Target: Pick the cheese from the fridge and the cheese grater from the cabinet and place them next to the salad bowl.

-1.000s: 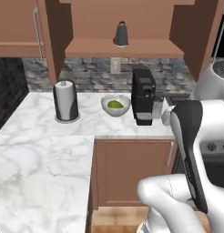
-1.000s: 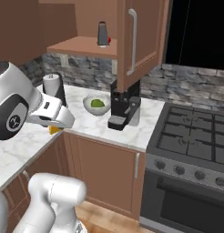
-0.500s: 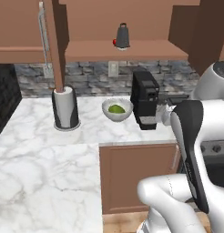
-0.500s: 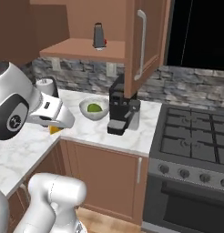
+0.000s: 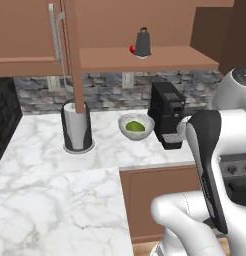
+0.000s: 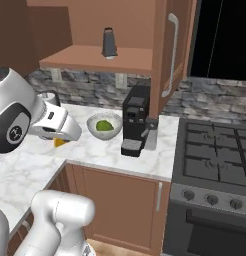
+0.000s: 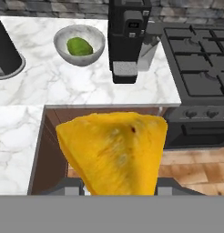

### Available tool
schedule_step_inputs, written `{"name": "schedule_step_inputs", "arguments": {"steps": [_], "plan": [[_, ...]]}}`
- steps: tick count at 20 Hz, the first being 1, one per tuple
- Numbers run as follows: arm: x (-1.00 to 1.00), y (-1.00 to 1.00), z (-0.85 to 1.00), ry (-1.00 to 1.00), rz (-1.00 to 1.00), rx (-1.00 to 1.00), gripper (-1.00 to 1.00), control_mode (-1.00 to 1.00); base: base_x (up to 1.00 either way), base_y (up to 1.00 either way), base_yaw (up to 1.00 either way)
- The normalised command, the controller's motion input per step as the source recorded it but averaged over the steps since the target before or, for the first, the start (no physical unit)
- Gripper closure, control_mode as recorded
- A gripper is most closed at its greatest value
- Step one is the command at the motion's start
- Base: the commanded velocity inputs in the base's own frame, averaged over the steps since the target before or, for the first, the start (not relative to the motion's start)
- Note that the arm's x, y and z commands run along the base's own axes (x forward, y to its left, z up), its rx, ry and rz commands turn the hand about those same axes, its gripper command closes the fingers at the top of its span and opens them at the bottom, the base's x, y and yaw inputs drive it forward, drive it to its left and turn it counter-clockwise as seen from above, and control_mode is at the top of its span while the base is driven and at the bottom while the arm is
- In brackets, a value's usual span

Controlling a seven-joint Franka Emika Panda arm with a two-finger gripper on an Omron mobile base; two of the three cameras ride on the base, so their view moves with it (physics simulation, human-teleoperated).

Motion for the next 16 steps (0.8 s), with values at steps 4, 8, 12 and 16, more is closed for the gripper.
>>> {"name": "schedule_step_inputs", "arguments": {"steps": [4, 8, 12, 16], "plan": [[0.0, 0.0, 0.0, 0.0, 0.0, 0.0, 1.0, 1.0, 0.5, 0.29, -0.06], [0.0, 0.0, 0.0, 0.0, 0.0, 0.0, 1.0, 1.0, 0.52, 0.15, -0.06], [0.0, 0.0, 0.0, 0.0, 0.0, 0.0, 1.0, 1.0, 0.48, 0.03, -0.05], [0.0, 0.0, 0.0, 0.0, 0.0, 0.0, 1.0, 1.0, 0.05, -0.07, -0.04]]}}
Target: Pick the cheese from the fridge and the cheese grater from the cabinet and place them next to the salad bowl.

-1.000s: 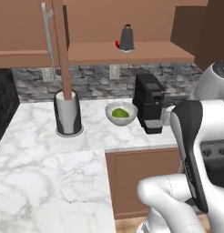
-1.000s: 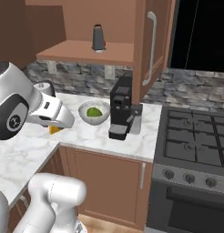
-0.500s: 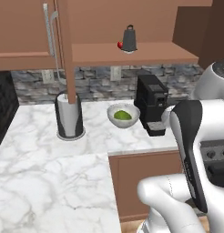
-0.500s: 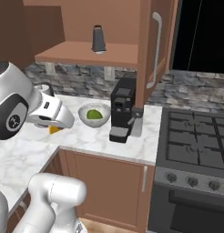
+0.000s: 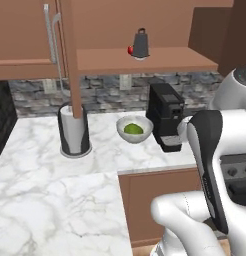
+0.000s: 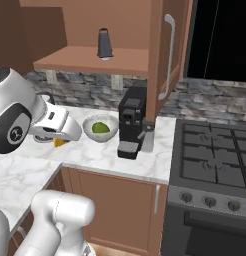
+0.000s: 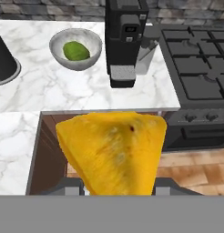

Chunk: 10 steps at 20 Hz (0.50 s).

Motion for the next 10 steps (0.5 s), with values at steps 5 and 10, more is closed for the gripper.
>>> {"name": "schedule_step_inputs", "arguments": {"steps": [5, 10], "plan": [[0.0, 0.0, 0.0, 0.0, 0.0, 0.0, 1.0, 1.0, 0.07, -0.05, -0.01], [0.0, 0.0, 0.0, 0.0, 0.0, 0.0, 1.0, 1.0, 0.39, -0.01, 0.11]]}}
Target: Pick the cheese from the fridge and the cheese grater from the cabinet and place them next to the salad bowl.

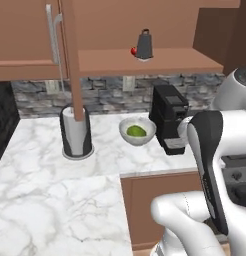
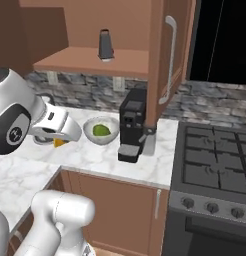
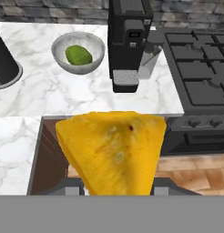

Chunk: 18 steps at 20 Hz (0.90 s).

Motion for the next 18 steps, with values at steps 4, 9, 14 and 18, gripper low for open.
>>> {"name": "schedule_step_inputs", "arguments": {"steps": [4, 9, 14, 18], "plan": [[0.0, 0.0, 0.0, 0.0, 0.0, 0.0, 1.0, 1.0, 0.47, -0.03, 0.21], [0.0, 0.0, 0.0, 0.0, 0.0, 0.0, 1.0, 1.0, 0.5, -0.02, 0.14], [0.0, 0.0, 0.0, 0.0, 0.0, 0.0, 1.0, 1.0, 0.5, -0.11, 0.03], [0.0, 0.0, 0.0, 0.0, 0.0, 0.0, 1.0, 1.0, 0.46, -0.17, 0.0]]}}
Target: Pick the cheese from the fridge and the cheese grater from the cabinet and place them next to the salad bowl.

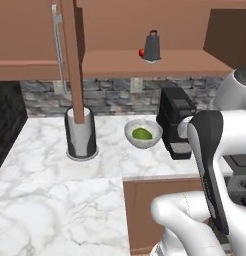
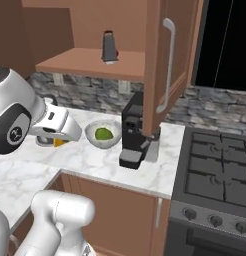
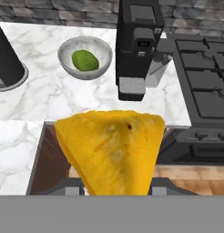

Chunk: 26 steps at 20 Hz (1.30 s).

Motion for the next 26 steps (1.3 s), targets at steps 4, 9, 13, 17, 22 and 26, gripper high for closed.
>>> {"name": "schedule_step_inputs", "arguments": {"steps": [4, 9, 13, 17, 22, 26], "plan": [[0.0, 0.0, 0.0, 0.0, 0.0, 0.0, 1.0, 1.0, 0.52, -0.1, 0.0], [0.0, 0.0, 0.0, 0.0, 0.0, 0.0, 1.0, 1.0, 0.29, -0.01, 0.0], [0.0, 0.0, 0.0, 0.0, 0.0, 0.0, 1.0, 1.0, 0.44, 0.0, 0.0], [0.0, 0.0, 0.0, 0.0, 0.0, 0.0, 1.0, 1.0, 0.68, 0.0, 0.0], [0.0, 0.0, 0.0, 0.0, 0.0, 0.0, 1.0, 1.0, 0.54, 0.0, 0.0], [0.0, 0.0, 0.0, 0.0, 0.0, 0.0, 1.0, 1.0, 0.43, 0.01, 0.0]]}}
